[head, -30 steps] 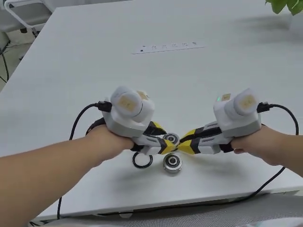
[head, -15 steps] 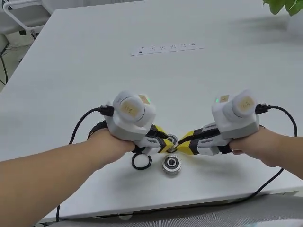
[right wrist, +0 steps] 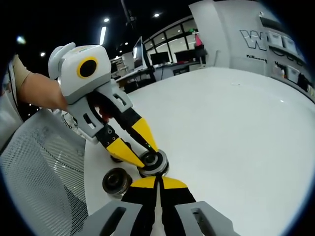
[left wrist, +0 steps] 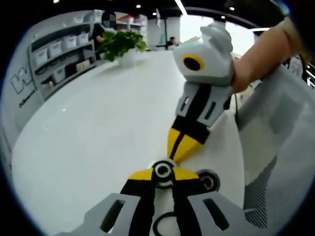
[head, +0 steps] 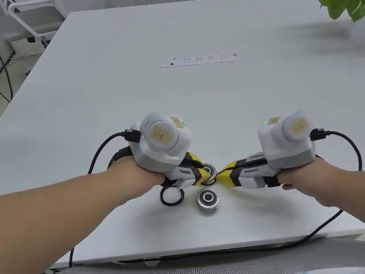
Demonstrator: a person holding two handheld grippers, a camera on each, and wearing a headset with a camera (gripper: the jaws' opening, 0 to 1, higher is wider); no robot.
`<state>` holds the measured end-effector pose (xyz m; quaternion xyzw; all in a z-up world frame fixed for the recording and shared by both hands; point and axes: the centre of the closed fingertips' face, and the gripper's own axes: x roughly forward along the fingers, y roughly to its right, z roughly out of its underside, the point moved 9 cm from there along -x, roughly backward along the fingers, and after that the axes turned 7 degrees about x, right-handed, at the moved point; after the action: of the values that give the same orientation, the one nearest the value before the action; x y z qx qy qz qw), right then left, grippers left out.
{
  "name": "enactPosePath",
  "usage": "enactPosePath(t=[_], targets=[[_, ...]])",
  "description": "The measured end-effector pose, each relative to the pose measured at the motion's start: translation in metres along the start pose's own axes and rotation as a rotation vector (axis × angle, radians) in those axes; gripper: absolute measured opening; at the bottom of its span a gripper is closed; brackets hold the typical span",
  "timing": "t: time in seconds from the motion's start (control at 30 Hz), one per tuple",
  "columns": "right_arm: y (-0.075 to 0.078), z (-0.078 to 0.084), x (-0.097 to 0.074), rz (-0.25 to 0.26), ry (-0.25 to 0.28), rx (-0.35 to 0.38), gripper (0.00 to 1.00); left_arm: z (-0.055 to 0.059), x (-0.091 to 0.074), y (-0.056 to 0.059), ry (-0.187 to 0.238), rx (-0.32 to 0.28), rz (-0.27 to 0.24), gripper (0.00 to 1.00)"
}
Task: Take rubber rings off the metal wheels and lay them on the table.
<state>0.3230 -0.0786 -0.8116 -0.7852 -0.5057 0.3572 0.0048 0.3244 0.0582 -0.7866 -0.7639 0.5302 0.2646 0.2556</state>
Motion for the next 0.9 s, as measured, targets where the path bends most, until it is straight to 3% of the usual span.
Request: enactPosePath(t=[0.2, 0.5, 0.57, 0.63, 0.67, 0.8, 0.9], targets=[[0.0037, 0.0027, -0.0016, -0.010, 0.024, 0.158, 0.00, 0.0003, -0.0002, 0.0006, -0.004, 0.020, -0.013, 0.12], [0.0064, 0.0037, -0.0056, -0.024, 0.061, 0.208, 0.00, -0.0005, 0.0004, -0.0001, -0.007, 0.025, -0.020, 0.12], [0.0072, -0.0001, -0.0070, -0.017, 0.096, 0.211, 0.00, -0.0005, 0.0004, 0.0000, -0.008, 0.023, -0.022, 0.12], [0.0052, -0.0032, -0.0093, -0.053, 0.116, 0.278, 0.00, -0.0006, 0.0005, 0.0000, -0.009, 0.023, -0.025, 0.12], [0.0060, -0.0019, -0.0084, -0.034, 0.110, 0.241, 0.00, -0.0008, 0.0005, 0.0001, -0.010, 0.024, -0.025, 0.12], [0.0043, -0.0013, -0.0096, -0.039, 0.124, 0.284, 0.00, -0.0010, 0.0004, 0.0007, -0.011, 0.021, -0.032, 0.12], [0.0015, -0.0022, -0.0102, -0.037, 0.126, 0.275, 0.00, -0.0015, 0.0004, 0.0007, -0.017, 0.020, -0.033, 0.12]])
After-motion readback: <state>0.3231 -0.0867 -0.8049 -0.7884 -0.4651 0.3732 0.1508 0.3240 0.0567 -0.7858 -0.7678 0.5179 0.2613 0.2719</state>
